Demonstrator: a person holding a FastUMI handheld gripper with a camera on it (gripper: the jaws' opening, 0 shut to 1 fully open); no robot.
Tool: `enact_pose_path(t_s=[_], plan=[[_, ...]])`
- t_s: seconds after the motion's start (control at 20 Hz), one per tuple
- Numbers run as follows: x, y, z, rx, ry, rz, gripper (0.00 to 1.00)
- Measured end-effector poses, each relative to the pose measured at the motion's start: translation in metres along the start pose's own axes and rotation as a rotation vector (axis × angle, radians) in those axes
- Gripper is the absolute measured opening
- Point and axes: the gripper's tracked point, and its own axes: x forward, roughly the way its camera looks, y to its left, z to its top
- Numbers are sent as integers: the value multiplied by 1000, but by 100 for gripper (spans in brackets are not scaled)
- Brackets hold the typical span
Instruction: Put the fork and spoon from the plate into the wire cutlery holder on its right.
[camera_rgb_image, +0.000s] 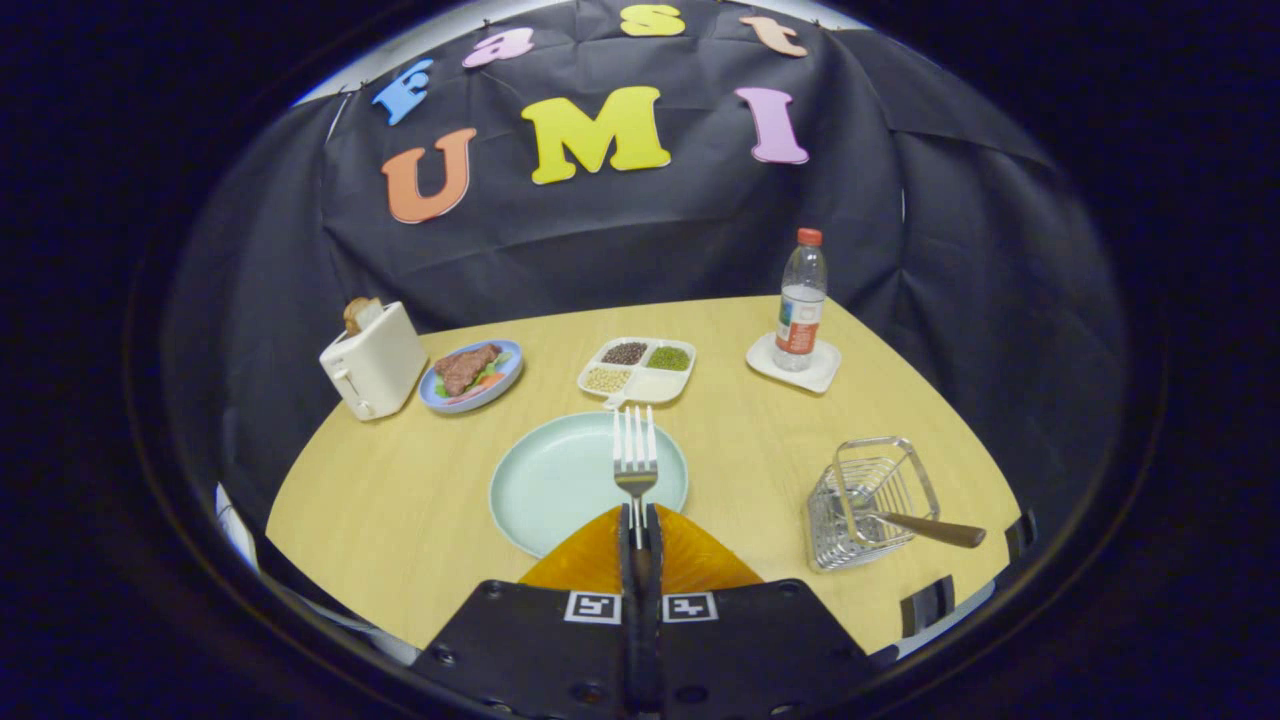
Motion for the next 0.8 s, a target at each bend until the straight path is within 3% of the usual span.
enact_pose_path(t_s=[0.8], plan=[[-37,-119,-14,58,-6,-164,0]])
